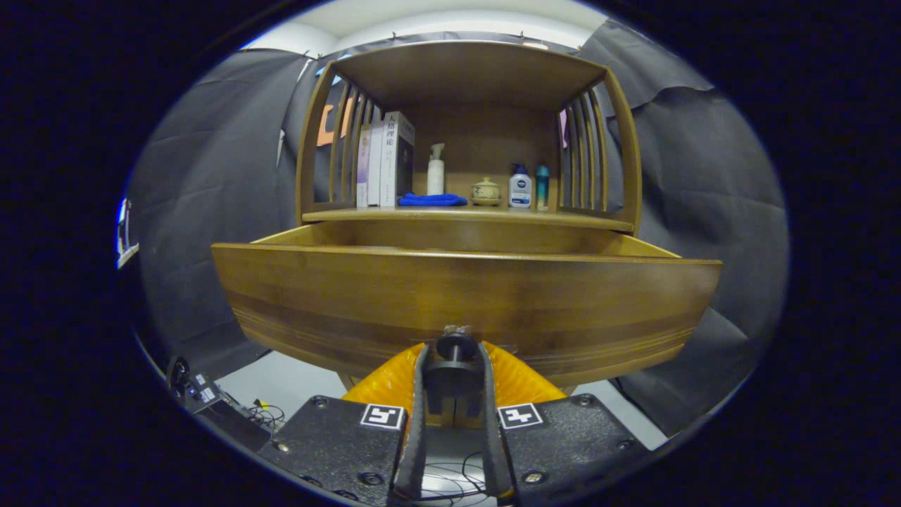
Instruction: Pull open the drawer, take out the items inside it, and place them on the countertop above the cabinet.
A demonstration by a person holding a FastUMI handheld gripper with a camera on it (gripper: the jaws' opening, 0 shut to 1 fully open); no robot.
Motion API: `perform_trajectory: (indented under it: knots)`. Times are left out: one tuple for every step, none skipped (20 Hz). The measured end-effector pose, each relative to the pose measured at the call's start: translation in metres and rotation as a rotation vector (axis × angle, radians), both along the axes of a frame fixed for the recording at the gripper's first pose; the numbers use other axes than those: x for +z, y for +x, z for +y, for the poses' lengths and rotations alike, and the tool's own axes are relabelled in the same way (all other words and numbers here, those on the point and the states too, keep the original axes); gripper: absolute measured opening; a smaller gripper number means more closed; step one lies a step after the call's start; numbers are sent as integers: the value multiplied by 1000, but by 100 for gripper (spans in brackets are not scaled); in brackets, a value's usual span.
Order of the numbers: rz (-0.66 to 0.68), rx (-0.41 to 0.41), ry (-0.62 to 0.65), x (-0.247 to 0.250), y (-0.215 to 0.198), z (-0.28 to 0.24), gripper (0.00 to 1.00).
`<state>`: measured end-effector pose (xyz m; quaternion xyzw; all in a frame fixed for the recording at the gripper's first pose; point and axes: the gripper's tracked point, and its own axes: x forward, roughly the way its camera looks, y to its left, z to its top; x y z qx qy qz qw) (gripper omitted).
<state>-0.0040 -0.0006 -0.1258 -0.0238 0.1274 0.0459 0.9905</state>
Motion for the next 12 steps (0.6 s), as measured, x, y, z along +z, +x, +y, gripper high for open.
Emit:
perform_trajectory:
  knots:
    - [4, 1, 3, -1, -2, 0, 36]
    - [6, 3, 3, -1, -4, 0, 36]
    - [10, 4, 3, -1, -4, 0, 36]
    - [15, 3, 4, -2, -4, 0, 36]
    - [19, 5, 1, -2, -4, 0, 36]
    - [25, 8, 2, -1, -5, 0, 36]
    - [33, 11, 5, -3, -4, 0, 36]
    - [47, 8, 20, -4, -10, -2, 46]
    - [65, 15, 30, -5, -15, -3, 56]
    - [84, 21, 41, -11, -22, -3, 65]
    - [96, 28, 49, -10, -28, -6, 75]
    - [96, 22, 52, -6, -33, -10, 84]
